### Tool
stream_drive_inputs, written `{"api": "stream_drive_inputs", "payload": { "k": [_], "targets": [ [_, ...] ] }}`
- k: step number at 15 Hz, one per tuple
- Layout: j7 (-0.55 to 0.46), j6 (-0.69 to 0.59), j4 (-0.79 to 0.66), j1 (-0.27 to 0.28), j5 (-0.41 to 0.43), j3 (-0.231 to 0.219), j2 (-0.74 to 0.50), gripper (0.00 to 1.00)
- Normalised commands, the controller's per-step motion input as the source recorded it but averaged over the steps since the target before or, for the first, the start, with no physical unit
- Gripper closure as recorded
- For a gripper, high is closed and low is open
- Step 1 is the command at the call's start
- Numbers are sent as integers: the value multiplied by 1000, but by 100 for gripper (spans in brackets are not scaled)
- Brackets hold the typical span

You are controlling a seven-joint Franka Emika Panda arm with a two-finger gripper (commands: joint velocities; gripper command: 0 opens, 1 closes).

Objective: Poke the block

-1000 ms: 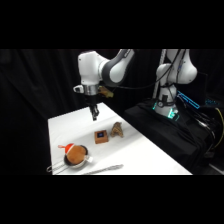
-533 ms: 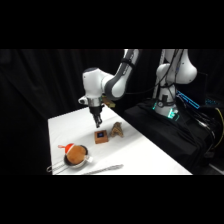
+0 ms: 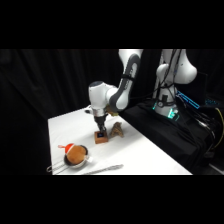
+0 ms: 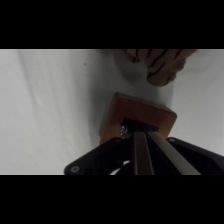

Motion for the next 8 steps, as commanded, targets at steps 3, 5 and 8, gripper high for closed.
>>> {"api": "stream_drive_inputs", "payload": {
  "k": [3, 5, 8],
  "targets": [
    [-62, 172, 46, -86, 43, 119, 103, 100],
    [30, -35, -102, 3, -68, 9, -172, 100],
    [31, -262, -185, 42, -139, -41, -391, 72]
  ]
}}
